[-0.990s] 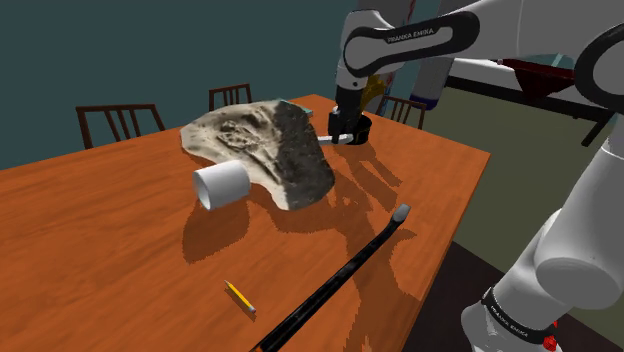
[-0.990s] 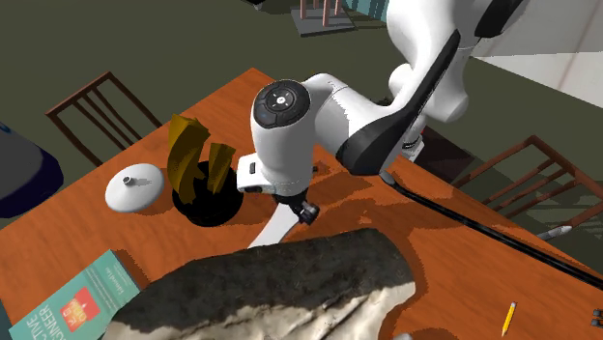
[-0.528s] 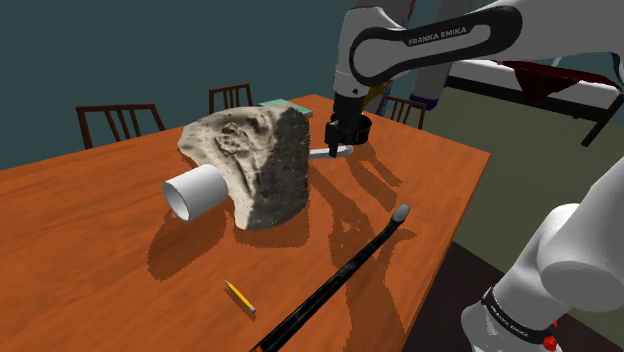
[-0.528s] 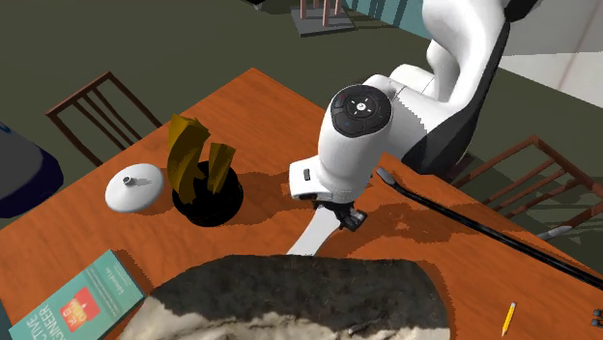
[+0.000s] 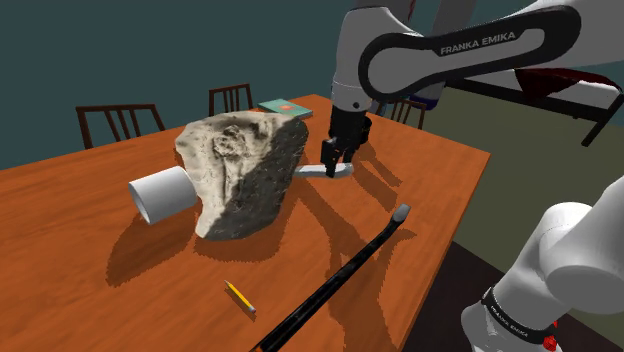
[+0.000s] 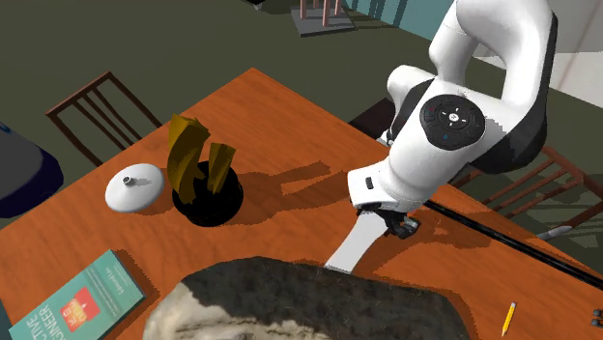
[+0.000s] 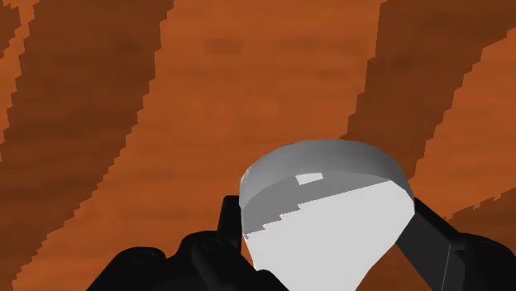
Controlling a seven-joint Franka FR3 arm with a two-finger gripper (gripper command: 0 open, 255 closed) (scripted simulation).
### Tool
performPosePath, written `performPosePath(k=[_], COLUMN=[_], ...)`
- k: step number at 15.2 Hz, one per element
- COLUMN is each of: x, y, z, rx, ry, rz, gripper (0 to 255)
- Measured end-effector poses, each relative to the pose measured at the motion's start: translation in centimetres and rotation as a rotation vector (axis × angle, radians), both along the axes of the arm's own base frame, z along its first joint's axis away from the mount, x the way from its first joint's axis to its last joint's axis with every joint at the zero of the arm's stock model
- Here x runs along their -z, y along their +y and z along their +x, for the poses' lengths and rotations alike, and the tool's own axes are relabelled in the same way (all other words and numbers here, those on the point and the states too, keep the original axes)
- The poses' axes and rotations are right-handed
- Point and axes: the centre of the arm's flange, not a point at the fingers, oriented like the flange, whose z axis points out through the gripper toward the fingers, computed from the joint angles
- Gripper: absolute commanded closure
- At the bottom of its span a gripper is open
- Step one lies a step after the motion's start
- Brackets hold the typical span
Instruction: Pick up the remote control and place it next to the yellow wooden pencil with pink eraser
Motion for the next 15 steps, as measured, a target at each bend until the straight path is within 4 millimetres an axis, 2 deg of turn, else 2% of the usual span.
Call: performPosePath(k=[15], x=[-0.1], y=[14.7], z=[-13.4], rx=[-0.001], ry=[0.0], rz=[0.0], gripper=[255])
